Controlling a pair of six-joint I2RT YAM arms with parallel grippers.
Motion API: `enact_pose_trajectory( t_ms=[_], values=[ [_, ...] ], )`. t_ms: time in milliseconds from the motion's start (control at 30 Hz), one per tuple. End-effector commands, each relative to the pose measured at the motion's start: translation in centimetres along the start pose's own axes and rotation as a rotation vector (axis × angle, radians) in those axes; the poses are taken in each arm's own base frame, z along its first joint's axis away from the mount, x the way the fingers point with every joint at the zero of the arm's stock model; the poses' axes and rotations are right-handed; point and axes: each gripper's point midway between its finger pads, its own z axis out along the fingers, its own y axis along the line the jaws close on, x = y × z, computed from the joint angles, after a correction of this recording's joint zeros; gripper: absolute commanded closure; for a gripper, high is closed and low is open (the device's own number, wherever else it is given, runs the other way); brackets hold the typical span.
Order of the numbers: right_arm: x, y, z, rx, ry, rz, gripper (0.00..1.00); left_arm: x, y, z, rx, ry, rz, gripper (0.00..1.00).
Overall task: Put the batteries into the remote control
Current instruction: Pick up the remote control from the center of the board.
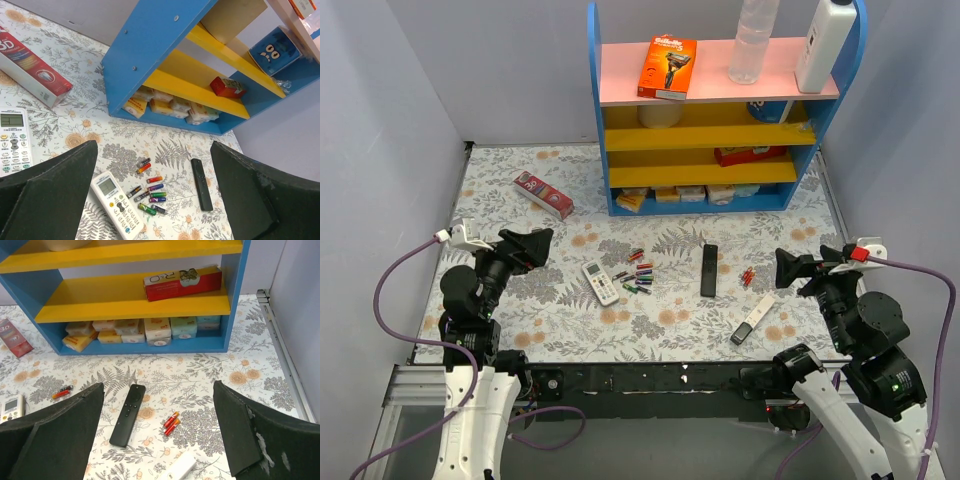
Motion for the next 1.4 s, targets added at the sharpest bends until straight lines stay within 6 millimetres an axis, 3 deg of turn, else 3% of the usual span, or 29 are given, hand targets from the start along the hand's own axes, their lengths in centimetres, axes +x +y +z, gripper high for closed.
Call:
enact_pose_trajectory(
  t_ms=[0,133,500,633,967,1367],
  values=[
    [-1.2,0.6,0.0,-0.025,-0.012,0.020,0.03,-0.1,-0.2,0.3,0.024,-0.012,-0.011,0.02],
    [-0.9,1.7,0.3,-0.076,0.012,0.011,0.02,0.2,0.2,0.4,0.015,-0.010,-0.019,0.02],
    [4.2,4.2,2.4,-0.136,0.321,0.024,0.02,0.9,1.4,0.6,-0.010,-0.025,-0.016,0.02],
    [7.6,4.4,3.7,-0.054,0.526,0.076,0.02,1.2,1.6,0.6,-0.009,-0.016,-0.009,0.02],
    [17.6,4.7,4.3,0.085,0.938,0.121,0.03,2.8,2.3,1.1,0.009,0.018,-0.001,0.02],
    [24.1,7.5,8.5,0.092,1.071,0.207,0.12,5.1,3.3,1.1,0.027,0.049,-0.034,0.02]
  ],
)
